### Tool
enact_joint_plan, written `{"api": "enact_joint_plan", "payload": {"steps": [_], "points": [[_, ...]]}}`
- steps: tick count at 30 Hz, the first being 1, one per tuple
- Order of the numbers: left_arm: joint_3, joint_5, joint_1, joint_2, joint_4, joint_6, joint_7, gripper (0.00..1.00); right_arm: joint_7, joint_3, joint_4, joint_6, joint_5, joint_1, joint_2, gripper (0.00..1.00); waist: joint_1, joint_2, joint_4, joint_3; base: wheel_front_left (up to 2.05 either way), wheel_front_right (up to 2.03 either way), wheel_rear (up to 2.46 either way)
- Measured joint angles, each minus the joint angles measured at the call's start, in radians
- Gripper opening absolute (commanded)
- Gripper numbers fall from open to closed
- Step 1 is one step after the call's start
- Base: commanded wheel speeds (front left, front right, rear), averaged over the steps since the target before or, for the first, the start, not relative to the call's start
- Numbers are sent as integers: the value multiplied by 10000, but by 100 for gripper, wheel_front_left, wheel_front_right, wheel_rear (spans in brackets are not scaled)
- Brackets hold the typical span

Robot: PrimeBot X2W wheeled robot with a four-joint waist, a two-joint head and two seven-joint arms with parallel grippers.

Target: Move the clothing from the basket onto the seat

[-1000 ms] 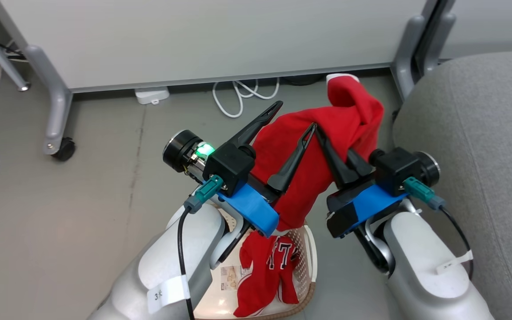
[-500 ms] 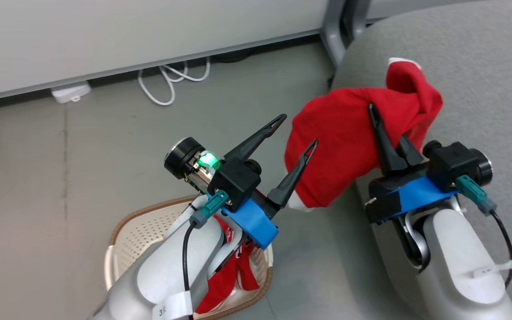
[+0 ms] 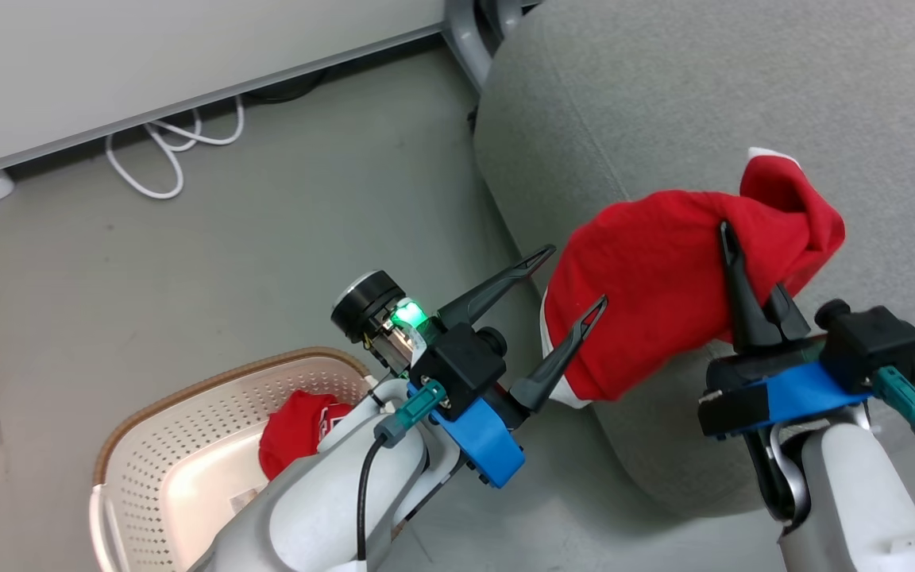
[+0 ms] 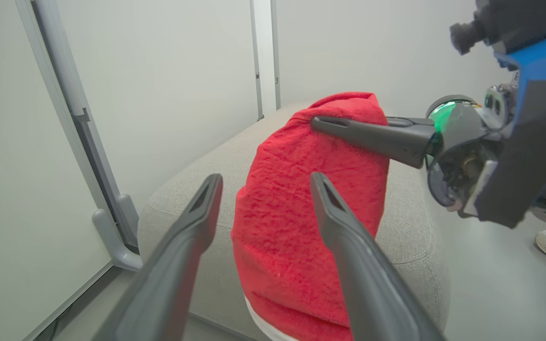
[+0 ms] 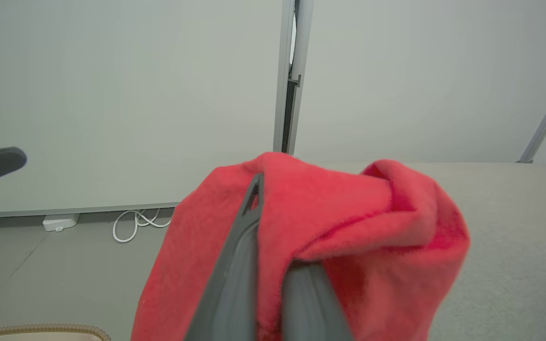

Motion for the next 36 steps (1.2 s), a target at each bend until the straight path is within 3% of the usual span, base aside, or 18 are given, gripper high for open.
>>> {"api": "enact_joint_plan", "payload": {"steps": [6, 16, 22, 29, 36], "points": [[-157, -42, 61, 8, -25, -15, 0, 100, 2, -280, -259, 0, 109, 578, 38, 0, 0, 0, -403, 125, 0, 0, 0], [-221, -90, 55, 134, -165, -17, 0, 100, 2, -332, -523, 0, 201, 612, 75, 0, 0, 0, -458, 261, 0, 0, 0], [-224, 25, -250, 295, -372, -17, 0, 100, 2, -454, -725, 0, 151, -636, 96, 0, 0, 0, -323, 720, 0, 0, 0], [-228, 190, -981, 658, -606, -17, 36, 100, 2, -1572, -1032, 0, -130, -2852, 44, 0, 0, 0, 9, 1775, 0, 0, 0], [-303, 378, -1929, 940, -1137, -17, 151, 100, 0, -3379, -949, 0, -320, -5264, -984, 0, 1, 0, 476, 3227, 0, 0, 0]]}}
